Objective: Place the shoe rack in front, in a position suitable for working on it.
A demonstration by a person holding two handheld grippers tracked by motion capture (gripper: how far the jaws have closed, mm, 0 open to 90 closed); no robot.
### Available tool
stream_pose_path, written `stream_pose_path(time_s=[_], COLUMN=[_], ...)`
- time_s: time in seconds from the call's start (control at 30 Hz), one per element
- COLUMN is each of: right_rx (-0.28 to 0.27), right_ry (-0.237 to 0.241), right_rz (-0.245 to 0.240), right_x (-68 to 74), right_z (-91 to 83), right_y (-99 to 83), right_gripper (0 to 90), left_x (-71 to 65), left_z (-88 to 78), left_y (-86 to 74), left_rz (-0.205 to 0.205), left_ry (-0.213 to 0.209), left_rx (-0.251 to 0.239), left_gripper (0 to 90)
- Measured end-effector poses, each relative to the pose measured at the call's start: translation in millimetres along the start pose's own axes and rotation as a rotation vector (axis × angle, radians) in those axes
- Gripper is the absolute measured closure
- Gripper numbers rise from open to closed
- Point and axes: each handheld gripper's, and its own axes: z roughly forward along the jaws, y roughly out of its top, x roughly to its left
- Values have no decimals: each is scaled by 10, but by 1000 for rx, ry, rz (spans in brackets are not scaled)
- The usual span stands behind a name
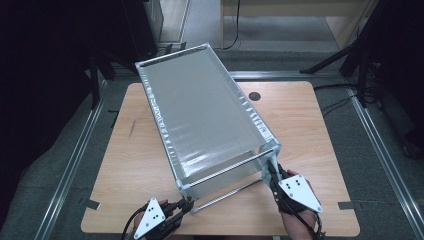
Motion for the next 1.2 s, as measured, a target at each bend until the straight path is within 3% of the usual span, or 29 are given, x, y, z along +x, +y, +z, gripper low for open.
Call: stream_pose_path(time_s=[0.03, 0.17, 0.2, 0.4, 0.43, 0.57, 0.7, 0.8, 0.9, 0.97, 1.03, 1.07, 1.13, 1.2], right_rx=[-11, 37, 109, 343, 353, 351, 302, 317, 357, 370, 344, 330, 327, 362], right_ry=[-9, 2, 3, 41, 45, 66, 135, 215, 333, 405, 388, 377, 342, 319], right_rz=[-2, 8, 18, 45, 41, 40, 53, 20, -40, -72, -78, -54, -3, 39], right_x=[-25, -71, -100, -115, -109, -79, 17, 274, 618, 804, 902, 908, 874, 825], right_z=[-68, -67, -9, 214, 233, 222, 178, 240, 307, 315, 305, 304, 322, 372], right_y=[26, -65, -208, -549, -580, -548, -470, -469, -525, -545, -534, -520, -510, -544], right_gripper=[844, 844, 844, 844, 844, 843, 843, 840, 826, 741, 564, 489, 427, 439], left_x=[-2, -1, -1, -3, -3, 11, 16, -16, -19, -19, -11, -4, 5, -9], left_z=[-1, 0, -2, -7, -7, -45, -55, -40, -40, -48, -63, -68, -69, -64], left_y=[2, 2, 3, 10, 10, 34, 45, 49, 53, 56, 68, 77, 85, 81], left_rz=[1, 1, 0, 5, 5, 4, 18, 29, 32, 41, 47, 46, 47, 53], left_ry=[1, 1, 0, 2, 2, -3, -6, 9, 11, 15, 18, 18, 10, 6], left_rx=[1, 1, 2, 7, 7, -10, -12, -7, -5, -6, -19, -27, -24, -20], left_gripper=[812, 812, 812, 810, 808, 760, 777, 809, 810, 802, 769, 762, 759, 803])
